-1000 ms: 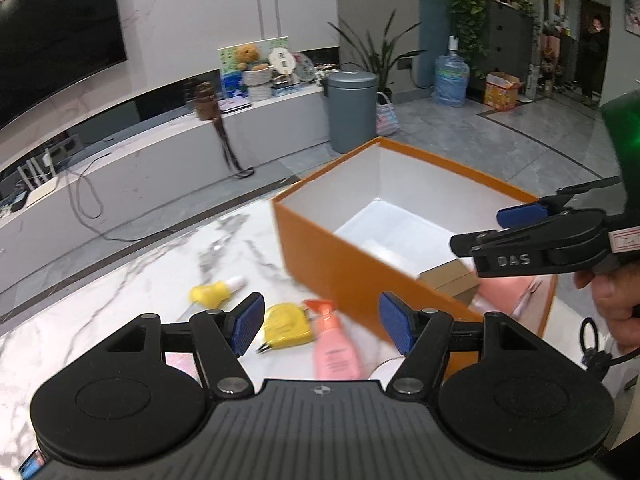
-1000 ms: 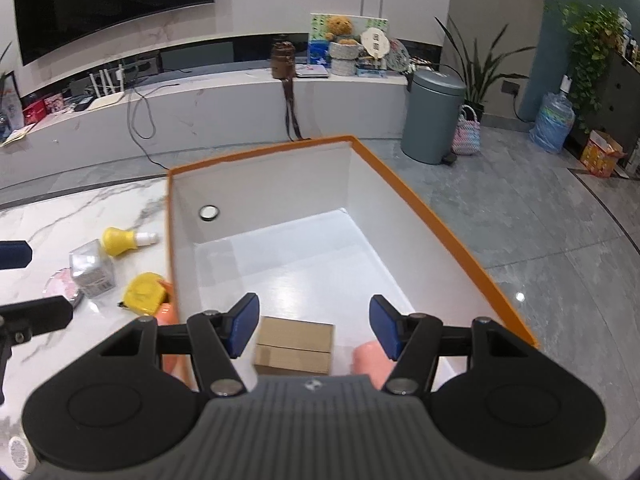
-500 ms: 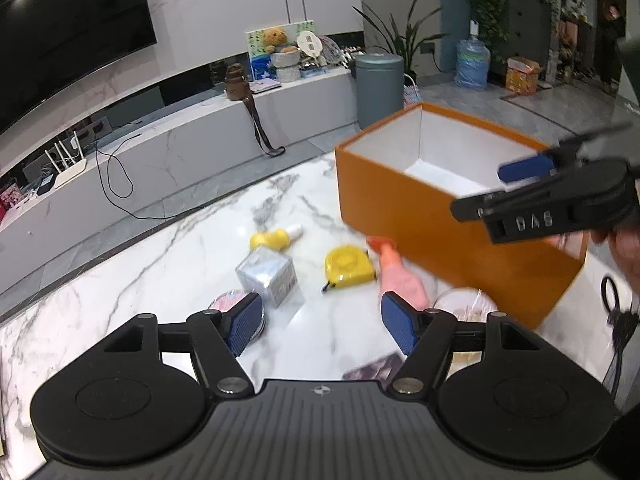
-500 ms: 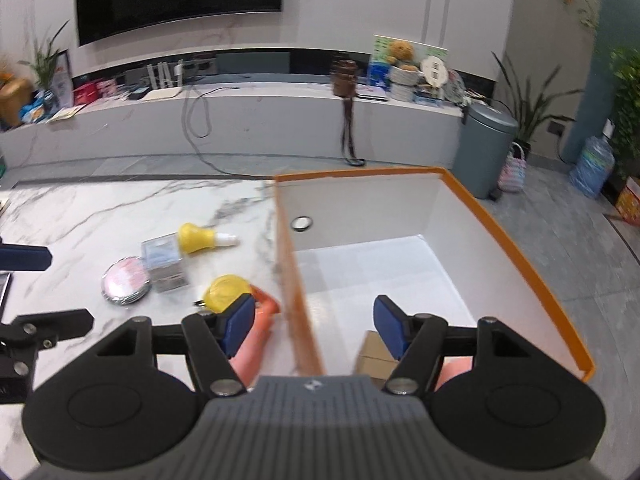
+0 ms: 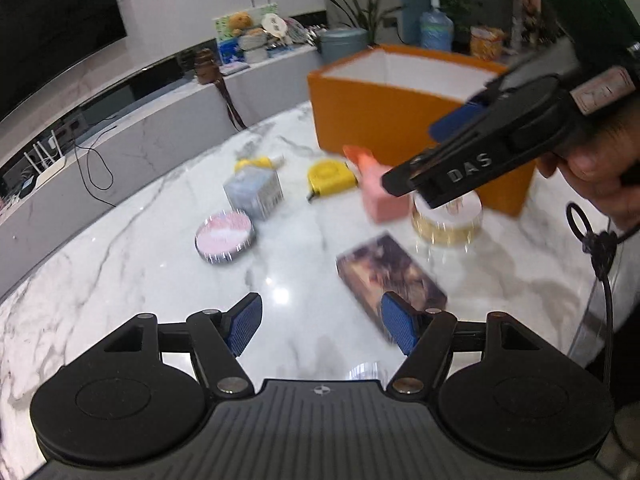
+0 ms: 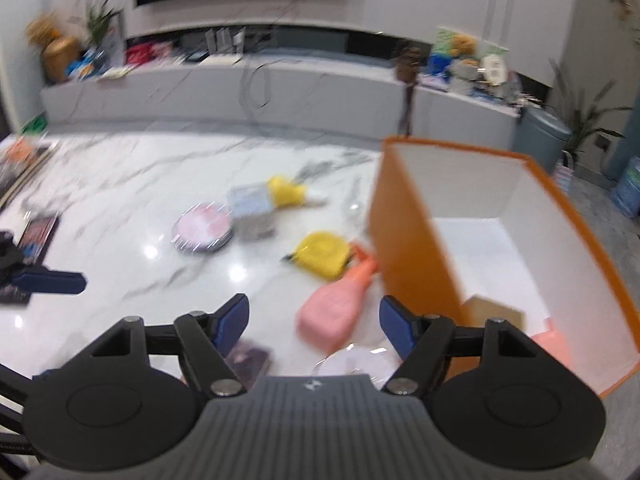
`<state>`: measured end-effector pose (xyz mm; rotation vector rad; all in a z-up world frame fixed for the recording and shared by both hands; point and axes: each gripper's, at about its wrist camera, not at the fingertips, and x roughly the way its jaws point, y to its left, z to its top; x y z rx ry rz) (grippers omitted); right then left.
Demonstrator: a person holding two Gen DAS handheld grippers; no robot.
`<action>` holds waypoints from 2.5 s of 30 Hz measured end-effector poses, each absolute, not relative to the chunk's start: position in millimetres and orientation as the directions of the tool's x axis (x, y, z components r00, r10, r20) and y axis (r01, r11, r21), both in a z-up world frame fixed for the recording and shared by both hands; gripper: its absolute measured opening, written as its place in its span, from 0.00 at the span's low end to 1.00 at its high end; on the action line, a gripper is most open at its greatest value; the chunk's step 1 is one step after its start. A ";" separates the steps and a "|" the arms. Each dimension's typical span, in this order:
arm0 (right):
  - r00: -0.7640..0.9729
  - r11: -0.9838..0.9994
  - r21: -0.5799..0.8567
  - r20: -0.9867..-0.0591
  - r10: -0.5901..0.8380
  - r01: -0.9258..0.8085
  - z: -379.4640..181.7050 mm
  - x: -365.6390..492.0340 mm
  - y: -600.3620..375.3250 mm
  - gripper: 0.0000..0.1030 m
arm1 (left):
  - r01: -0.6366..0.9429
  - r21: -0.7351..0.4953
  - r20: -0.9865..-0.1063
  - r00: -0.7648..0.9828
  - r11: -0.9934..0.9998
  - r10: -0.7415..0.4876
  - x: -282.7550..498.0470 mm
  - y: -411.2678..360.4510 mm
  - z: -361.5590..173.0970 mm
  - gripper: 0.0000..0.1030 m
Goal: Organize rigid objects
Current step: 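Move both open tools back over the table objects, then grasp the white round tin with the left tool while the right tool grasps the illustrated card box, then carry the white tin and illustrated card box over the orange box with both tools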
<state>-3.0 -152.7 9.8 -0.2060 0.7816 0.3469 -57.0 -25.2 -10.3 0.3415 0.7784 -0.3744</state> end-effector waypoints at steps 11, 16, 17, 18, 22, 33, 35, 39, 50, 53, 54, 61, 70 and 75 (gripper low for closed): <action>0.566 0.905 -0.004 -0.782 0.262 -0.424 -34.2 -25.8 -115.3 0.69 | 0.515 0.145 -0.789 0.575 0.845 -0.215 -74.0 -27.8 -47.5 0.78; 0.519 0.908 0.031 -0.812 0.267 -0.418 -51.8 -28.1 -112.0 0.69 | 0.551 0.148 -0.805 0.550 0.821 -0.223 -77.5 -30.7 -58.7 0.78; 0.510 0.908 0.035 -0.818 0.266 -0.418 -54.9 -27.9 -112.0 0.69 | 0.554 0.148 -0.808 0.545 0.819 -0.223 -77.7 -30.7 -60.3 0.76; 0.502 0.908 0.040 -0.823 0.267 -0.417 -57.8 -28.1 -112.4 0.70 | 0.559 0.143 -0.812 0.538 0.817 -0.225 -77.4 -30.5 -61.7 0.74; 0.487 0.907 0.064 -0.827 0.282 -0.416 -63.4 -26.8 -111.5 0.70 | 0.555 0.137 -0.820 0.528 0.820 -0.220 -74.9 -29.0 -64.2 0.66; 0.475 0.901 0.062 -0.833 0.283 -0.429 -68.8 -18.3 -105.2 0.65 | 0.578 0.102 -0.839 0.488 0.810 -0.242 -72.0 -28.8 -69.6 0.46; 0.474 0.899 0.059 -0.834 0.283 -0.434 -69.3 -18.6 -105.1 0.65 | 0.575 0.097 -0.840 0.486 0.812 -0.244 -71.2 -28.3 -69.4 0.46; 0.469 0.897 0.057 -0.836 0.283 -0.439 -68.8 -17.6 -104.4 0.64 | 0.584 0.108 -0.834 0.493 0.804 -0.246 -71.0 -28.0 -65.1 0.46; 0.495 0.902 0.071 -0.816 0.298 -0.425 -51.6 -14.4 -112.9 0.58 | 0.523 0.092 -0.809 0.536 0.848 -0.243 -56.6 -14.3 -42.9 0.46; 0.503 0.905 0.077 -0.810 0.302 -0.419 -46.2 -13.4 -115.5 0.58 | 0.507 0.091 -0.806 0.543 0.857 -0.235 -52.8 -13.0 -41.2 0.46; 0.504 0.905 0.078 -0.809 0.303 -0.418 -44.8 -13.2 -116.0 0.58 | 0.503 0.088 -0.805 0.544 0.860 -0.236 -51.8 -12.4 -40.7 0.46; 0.450 0.901 0.032 -0.858 0.247 -0.433 -60.7 -13.6 -111.6 0.58 | 0.488 0.080 -0.804 0.547 0.869 -0.234 -47.5 -10.7 -41.3 0.46; 0.448 0.912 0.005 -0.870 0.207 -0.411 -71.9 -4.0 -102.0 0.58 | 0.479 0.071 -0.798 0.554 0.875 -0.239 -47.1 -9.6 -38.2 0.46; 0.447 0.914 0.013 -0.869 0.211 -0.406 -72.0 4.8 -99.1 0.56 | 0.460 0.075 -0.792 0.567 0.885 -0.228 -44.2 -7.6 -31.4 0.46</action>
